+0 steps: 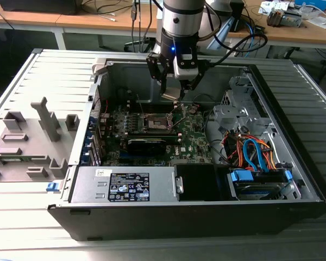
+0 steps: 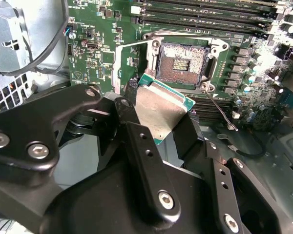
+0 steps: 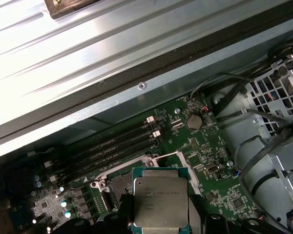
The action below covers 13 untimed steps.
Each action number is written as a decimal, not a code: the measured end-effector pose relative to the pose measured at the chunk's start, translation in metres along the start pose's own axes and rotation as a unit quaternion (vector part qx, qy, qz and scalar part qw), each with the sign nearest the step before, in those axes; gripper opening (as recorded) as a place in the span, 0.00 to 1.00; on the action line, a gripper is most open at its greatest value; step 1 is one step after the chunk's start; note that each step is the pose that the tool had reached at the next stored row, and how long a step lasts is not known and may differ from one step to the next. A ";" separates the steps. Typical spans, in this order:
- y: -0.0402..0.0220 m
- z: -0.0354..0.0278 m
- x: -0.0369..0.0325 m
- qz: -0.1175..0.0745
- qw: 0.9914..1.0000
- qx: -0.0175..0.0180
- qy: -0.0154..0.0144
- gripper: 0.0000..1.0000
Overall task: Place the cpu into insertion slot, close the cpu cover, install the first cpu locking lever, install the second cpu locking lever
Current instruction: 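Place the cpu into insertion slot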
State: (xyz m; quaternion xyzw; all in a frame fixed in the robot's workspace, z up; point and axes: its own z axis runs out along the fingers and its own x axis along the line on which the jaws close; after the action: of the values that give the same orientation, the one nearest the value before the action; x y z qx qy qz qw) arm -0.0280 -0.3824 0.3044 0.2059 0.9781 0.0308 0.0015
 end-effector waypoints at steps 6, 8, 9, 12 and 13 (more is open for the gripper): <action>-0.0001 0.0008 0.0000 0.002 1.000 0.001 -0.001 0.54; -0.0001 0.0010 0.0000 0.003 1.000 0.001 -0.001 0.54; -0.0001 0.0011 0.0000 0.003 1.000 0.001 -0.001 0.54; -0.0001 0.0012 0.0000 0.004 1.000 0.002 -0.001 0.54; -0.0001 0.0013 0.0000 0.004 1.000 0.002 -0.001 0.54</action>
State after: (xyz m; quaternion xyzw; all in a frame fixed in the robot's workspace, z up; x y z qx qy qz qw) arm -0.0280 -0.3824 0.3031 0.2100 0.9773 0.0288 0.0020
